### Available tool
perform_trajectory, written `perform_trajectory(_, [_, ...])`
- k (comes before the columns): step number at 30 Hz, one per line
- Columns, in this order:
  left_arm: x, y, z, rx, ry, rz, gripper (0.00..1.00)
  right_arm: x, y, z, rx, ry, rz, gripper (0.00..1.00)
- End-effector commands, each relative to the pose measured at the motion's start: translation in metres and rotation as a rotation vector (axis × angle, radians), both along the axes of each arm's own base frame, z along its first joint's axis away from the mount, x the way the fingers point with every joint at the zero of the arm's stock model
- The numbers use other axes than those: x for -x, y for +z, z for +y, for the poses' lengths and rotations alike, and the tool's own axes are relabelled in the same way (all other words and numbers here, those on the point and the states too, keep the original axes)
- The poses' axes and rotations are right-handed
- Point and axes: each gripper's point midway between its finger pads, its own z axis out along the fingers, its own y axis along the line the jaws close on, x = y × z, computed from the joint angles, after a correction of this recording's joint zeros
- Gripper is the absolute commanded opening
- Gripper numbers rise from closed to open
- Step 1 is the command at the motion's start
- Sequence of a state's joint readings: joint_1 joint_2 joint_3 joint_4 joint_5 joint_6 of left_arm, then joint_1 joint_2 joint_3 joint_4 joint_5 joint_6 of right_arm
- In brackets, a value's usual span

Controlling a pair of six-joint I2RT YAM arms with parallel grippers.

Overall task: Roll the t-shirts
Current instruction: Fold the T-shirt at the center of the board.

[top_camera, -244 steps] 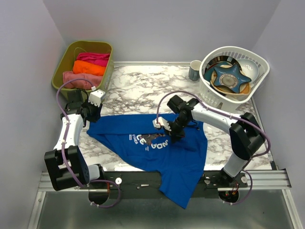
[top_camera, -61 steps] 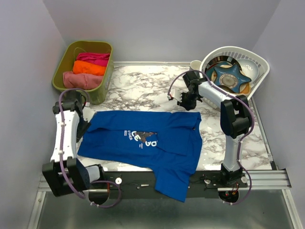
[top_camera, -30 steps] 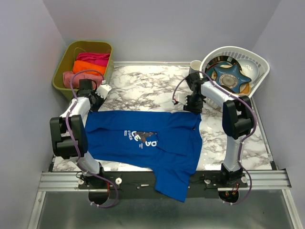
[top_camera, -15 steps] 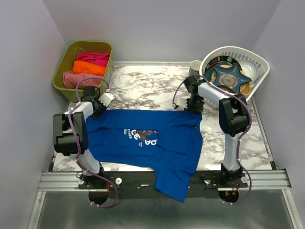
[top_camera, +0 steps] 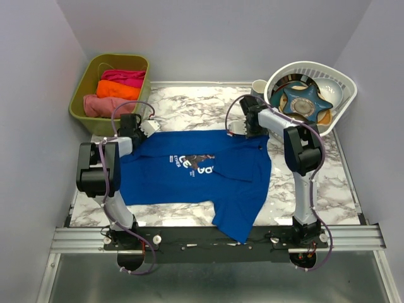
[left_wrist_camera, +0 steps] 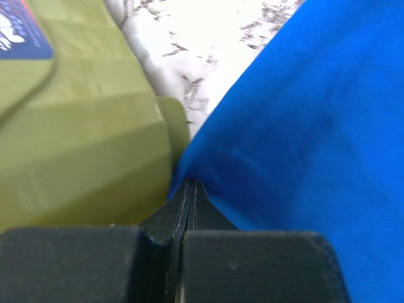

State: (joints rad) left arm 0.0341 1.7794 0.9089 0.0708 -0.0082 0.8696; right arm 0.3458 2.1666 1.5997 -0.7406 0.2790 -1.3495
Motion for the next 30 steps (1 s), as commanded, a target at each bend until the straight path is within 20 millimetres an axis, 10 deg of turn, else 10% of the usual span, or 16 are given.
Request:
perform_trajectory(1, [-0.014,0.012,0.010,-0.042,0.026,-0.045,0.00,-0.045,-0.013,-0.005,0.039,0.026,-0.102,0.11])
perform_trajectory(5, [-0.006,0.033,0.002,-0.015,-0.007,-0.072,0.04,-0.049,0.012,0.004,-0.049,-0.020,-0.156,0.40])
perform_trajectory(12, [0.024,0.107,-0.041,0.207,-0.068,-0.106,0.33,-0.006,0.088,0.043,-0.359,-0.040,-0.112,0.50])
perform_trajectory(16, [0.054,0.134,-0.061,0.310,-0.058,-0.093,0.52,0.057,0.107,0.065,-0.551,-0.010,0.031,0.52])
perform_trajectory(25, [0.111,0.122,-0.098,0.493,0.011,0.067,0.61,0.236,0.100,0.086,-0.769,0.281,0.220,0.67])
perform_trajectory(30, [0.128,0.123,-0.101,0.480,-0.036,0.079,0.62,0.277,0.080,0.089,-0.721,0.402,0.244,0.67])
